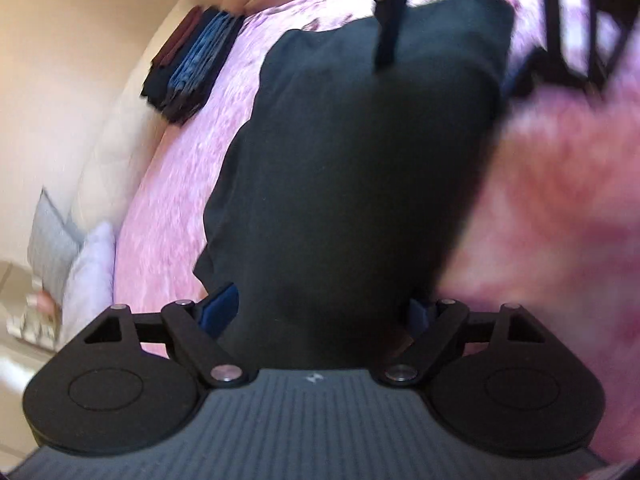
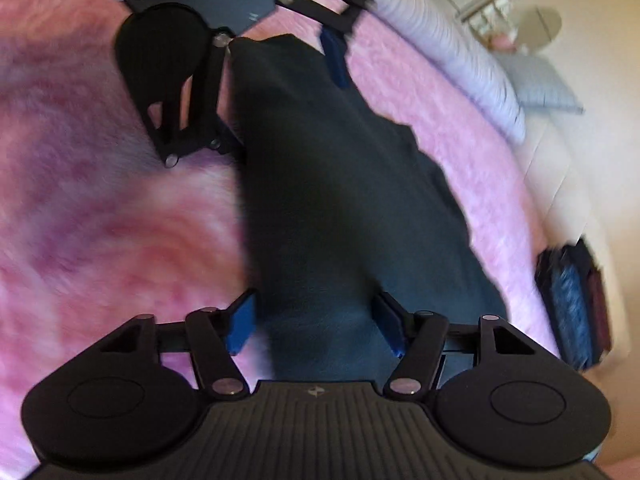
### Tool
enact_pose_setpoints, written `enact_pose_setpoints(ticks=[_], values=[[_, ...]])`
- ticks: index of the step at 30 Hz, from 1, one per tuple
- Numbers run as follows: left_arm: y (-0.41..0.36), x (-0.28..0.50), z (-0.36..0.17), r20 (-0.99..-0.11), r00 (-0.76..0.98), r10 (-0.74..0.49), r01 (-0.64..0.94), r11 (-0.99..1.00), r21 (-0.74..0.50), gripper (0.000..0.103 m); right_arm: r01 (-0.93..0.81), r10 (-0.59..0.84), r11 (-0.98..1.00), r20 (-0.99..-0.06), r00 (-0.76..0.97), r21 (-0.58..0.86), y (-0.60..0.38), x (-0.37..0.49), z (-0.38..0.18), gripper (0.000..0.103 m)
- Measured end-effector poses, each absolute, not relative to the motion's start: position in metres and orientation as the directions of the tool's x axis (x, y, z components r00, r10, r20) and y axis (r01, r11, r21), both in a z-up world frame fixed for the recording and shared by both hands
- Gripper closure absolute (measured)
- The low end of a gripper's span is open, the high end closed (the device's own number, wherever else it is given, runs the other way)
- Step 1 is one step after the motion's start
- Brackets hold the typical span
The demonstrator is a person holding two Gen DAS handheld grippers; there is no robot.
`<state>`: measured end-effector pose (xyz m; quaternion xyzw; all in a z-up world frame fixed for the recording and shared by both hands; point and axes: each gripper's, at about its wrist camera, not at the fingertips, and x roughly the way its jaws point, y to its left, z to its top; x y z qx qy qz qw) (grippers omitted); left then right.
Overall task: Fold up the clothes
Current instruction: 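Grasp the folded navy sweater edge with both tools and lift it, then carry the hanging sweater with both tools over the clothes stack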
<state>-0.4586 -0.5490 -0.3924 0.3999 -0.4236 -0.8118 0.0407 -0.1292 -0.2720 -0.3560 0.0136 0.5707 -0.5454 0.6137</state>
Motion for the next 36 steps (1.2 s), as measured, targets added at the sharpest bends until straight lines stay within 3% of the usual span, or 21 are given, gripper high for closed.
enact_pose_setpoints(ticks=[4,5,7,9,10,12,15,27,36], values=[[-0.569,-0.453,-0.395,-0.601,-0.671,-0.435,-0.301,-0.581,0.756,0.035,0.658,-0.647,0.405,-0.707,-0.284,-0.635,-0.272,-0.141,-0.357,0.044],[-0.567,-0.453,-0.401,-0.607,-0.665,-0.435,-0.341,-0.547,0.765,0.045,0.651,-0.645,0.404,-0.705,-0.296,-0.643,-0.272,-0.142,-0.359,0.045],[-0.565,-0.452,-0.411,-0.61,-0.668,-0.425,-0.393,-0.495,0.775,0.053,0.643,-0.645,0.402,-0.7,-0.306,-0.652,-0.274,-0.142,-0.366,0.045],[-0.564,-0.454,-0.413,-0.627,-0.655,-0.421,-0.421,-0.486,0.766,0.069,0.643,-0.649,0.402,-0.698,-0.302,-0.652,-0.276,-0.142,-0.369,0.047],[-0.564,-0.456,-0.413,-0.642,-0.643,-0.418,-0.435,-0.49,0.755,0.074,0.65,-0.648,0.405,-0.703,-0.292,-0.643,-0.276,-0.144,-0.369,0.051],[-0.564,-0.459,-0.407,-0.667,-0.618,-0.415,-0.453,-0.506,0.734,0.089,0.666,-0.643,0.418,-0.719,-0.264,-0.618,-0.274,-0.15,-0.364,0.073],[-0.559,-0.464,-0.384,-0.686,-0.598,-0.414,-0.448,-0.537,0.714,0.092,0.714,-0.632,0.425,-0.747,-0.206,-0.557,-0.276,-0.168,-0.335,0.084],[-0.514,-0.489,-0.194,-0.668,-0.629,-0.398,-0.341,-0.631,0.697,0.092,0.627,-0.705,0.41,-0.666,-0.243,-0.662,-0.256,-0.228,-0.161,0.086],[-0.485,-0.561,-0.112,-0.629,-0.668,-0.399,-0.308,-0.62,0.721,0.091,0.633,-0.742,0.335,-0.61,-0.278,-0.698,-0.222,-0.285,-0.089,0.086]])
